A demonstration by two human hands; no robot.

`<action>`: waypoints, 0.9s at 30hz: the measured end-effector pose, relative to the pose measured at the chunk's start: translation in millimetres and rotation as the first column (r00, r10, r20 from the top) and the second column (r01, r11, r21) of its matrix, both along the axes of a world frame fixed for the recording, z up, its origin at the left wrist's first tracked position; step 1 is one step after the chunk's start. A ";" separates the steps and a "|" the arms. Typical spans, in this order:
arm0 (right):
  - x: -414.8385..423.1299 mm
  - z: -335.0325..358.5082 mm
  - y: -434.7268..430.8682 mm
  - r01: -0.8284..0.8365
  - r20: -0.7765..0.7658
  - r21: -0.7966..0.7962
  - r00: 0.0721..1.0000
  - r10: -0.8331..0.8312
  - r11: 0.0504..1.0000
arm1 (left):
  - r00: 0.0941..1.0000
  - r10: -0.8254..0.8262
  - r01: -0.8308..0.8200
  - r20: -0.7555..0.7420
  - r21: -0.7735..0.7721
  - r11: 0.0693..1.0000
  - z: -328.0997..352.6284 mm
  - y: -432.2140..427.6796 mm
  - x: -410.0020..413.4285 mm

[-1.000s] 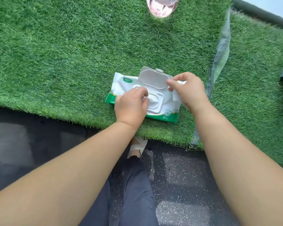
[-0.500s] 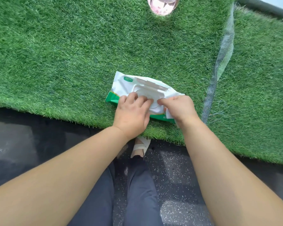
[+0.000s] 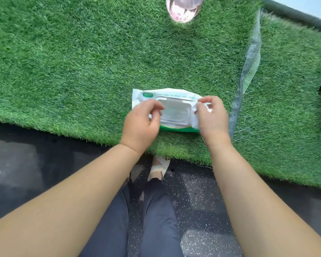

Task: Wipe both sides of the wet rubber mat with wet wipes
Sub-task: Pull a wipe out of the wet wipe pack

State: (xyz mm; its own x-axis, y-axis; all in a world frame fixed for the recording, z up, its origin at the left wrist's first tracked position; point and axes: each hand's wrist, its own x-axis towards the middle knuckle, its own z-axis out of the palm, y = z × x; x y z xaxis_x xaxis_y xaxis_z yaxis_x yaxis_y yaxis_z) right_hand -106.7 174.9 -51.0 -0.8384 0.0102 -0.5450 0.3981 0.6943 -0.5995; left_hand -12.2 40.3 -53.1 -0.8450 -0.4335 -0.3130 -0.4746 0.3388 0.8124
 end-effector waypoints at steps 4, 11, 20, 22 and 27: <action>-0.9 4.5 -8.1 -0.121 -0.081 -0.039 0.990 0.118 0.992 | 0.998 -0.053 0.041 -0.022 -0.355 0.934 -3.3 -7.5 5.8; 7.6 -22.8 3.8 -0.350 0.038 0.278 0.935 0.353 0.895 | 0.646 -0.570 0.763 0.507 -0.426 0.486 -50.3 -1.8 27.2; 2.5 -22.2 -8.1 -0.404 0.095 0.312 0.914 0.395 0.860 | 0.663 -0.542 0.736 0.516 -0.318 0.598 -32.8 -1.0 5.7; 3.2 -1.5 -13.8 -0.221 0.166 0.091 0.965 0.204 0.971 | 0.808 -0.434 0.528 0.398 -0.164 0.833 -10.1 -7.9 -4.3; 20.4 88.0 -37.4 0.486 0.582 -0.570 0.808 -0.092 0.663 | 0.934 0.012 -0.230 0.358 0.573 0.787 73.1 -27.6 -5.7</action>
State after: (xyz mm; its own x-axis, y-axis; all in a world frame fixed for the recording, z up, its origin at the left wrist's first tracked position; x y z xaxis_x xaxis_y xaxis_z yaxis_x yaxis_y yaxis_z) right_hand -86.3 137.5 37.0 -0.4908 -0.3207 -0.8101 0.8590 -0.0224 -0.5115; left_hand -17.9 12.7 20.0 -0.6032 -0.1576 -0.7819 -0.7445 -0.2407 0.6228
